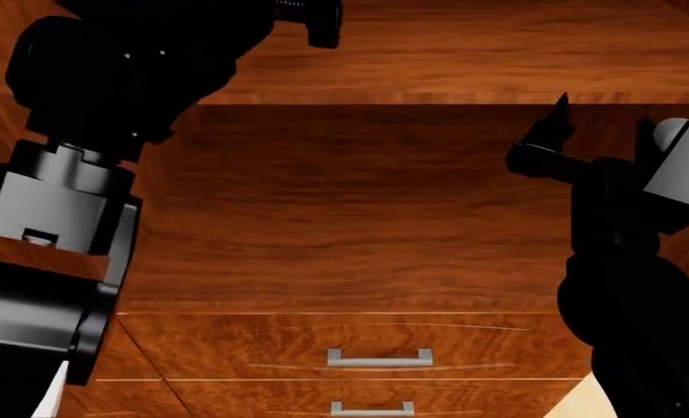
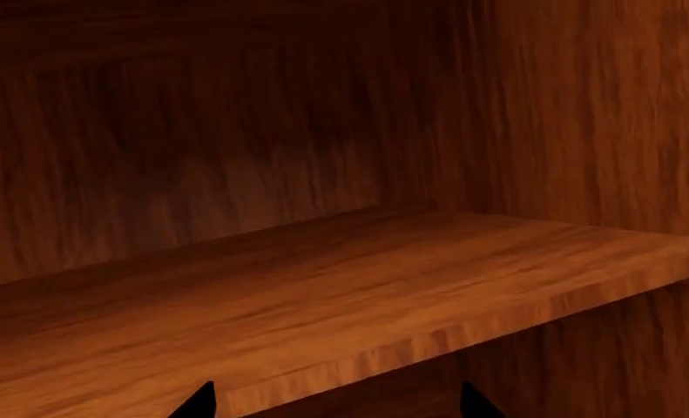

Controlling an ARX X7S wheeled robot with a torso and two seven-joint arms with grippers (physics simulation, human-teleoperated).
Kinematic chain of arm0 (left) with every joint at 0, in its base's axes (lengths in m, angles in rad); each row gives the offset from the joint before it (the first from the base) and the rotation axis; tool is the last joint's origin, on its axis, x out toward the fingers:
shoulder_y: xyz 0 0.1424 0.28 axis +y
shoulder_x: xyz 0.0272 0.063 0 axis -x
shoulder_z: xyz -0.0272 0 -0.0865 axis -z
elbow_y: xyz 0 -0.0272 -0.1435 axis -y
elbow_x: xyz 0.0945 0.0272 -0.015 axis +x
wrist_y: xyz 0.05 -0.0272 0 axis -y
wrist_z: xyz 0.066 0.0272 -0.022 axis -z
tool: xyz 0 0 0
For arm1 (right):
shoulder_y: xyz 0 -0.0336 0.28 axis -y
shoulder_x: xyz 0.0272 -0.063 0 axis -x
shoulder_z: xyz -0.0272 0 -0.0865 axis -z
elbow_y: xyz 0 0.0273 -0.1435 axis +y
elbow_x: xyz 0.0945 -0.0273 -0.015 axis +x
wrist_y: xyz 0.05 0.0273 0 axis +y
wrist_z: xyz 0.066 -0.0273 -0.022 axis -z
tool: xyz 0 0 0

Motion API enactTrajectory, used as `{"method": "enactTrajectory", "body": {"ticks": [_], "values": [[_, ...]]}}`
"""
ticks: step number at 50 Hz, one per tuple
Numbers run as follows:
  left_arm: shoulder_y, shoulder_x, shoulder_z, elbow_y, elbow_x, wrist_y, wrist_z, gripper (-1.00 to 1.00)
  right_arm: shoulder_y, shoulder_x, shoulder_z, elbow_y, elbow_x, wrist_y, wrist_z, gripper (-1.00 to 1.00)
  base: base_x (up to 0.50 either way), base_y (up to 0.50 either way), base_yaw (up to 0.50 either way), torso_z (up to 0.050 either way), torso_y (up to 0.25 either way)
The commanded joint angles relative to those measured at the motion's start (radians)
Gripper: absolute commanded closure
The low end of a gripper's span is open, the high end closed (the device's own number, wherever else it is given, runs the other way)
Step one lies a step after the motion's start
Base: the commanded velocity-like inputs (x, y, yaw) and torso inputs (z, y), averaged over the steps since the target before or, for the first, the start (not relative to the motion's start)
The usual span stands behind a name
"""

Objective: Pick the tofu from the counter and place it in the cabinet.

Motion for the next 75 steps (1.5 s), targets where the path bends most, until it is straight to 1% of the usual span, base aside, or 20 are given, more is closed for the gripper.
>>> {"method": "enactTrajectory", "body": {"ticks": [1,6,18,36,49,50,67,72,75], "values": [[-0.013,0.028,-0.073,-0.092,-0.063,-0.005,-0.025,1.0,0.0,0.004,-0.006,0.0,-0.009,-0.002,0.001,-1.0,0.0,0.0,0.0,0.0,0.0],[-0.021,0.036,-0.116,-0.132,-0.101,-0.019,-0.04,1.0,-0.009,0.0,-0.013,0.008,-0.021,-0.011,-0.001,-1.0,0.0,0.0,0.0,0.0,0.0],[-0.033,0.032,-0.139,-0.18,-0.131,-0.069,-0.073,1.0,-0.02,-0.009,-0.026,0.022,-0.037,-0.024,-0.004,-1.0,0.0,0.0,0.0,0.0,0.001],[-0.03,0.035,-0.093,-0.172,-0.13,-0.1,-0.053,1.0,-0.015,-0.014,-0.024,0.034,-0.036,-0.027,0.002,-1.0,0.0,0.0,0.0,0.0,0.0],[-0.028,0.043,-0.089,-0.199,-0.144,-0.105,-0.043,1.0,-0.026,-0.021,-0.02,0.053,-0.039,-0.043,0.001,-1.0,0.0,0.0,0.0,0.0,0.001],[-0.028,0.044,-0.088,-0.206,-0.143,-0.104,-0.045,-1.0,-0.027,-0.021,-0.019,0.053,-0.039,-0.044,0.002,-1.0,0.0,0.0,0.0,0.0,0.0],[-0.072,0.038,-0.076,-0.189,-0.137,-0.087,-0.056,-1.0,-0.023,-0.024,-0.027,0.048,-0.038,-0.045,-0.001,-1.0,0.0,0.0,0.0,0.0,0.0],[-0.076,0.029,-0.088,-0.14,-0.155,-0.106,-0.08,-1.0,-0.019,-0.022,-0.029,0.043,-0.037,-0.041,0.001,-1.0,0.0,0.0,0.0,0.0,0.0],[-0.06,0.014,-0.1,-0.057,-0.175,-0.12,-0.102,-1.0,-0.017,-0.02,-0.028,0.041,-0.036,-0.039,0.002,-1.0,0.0,0.0,0.0,0.0,0.003]]}}
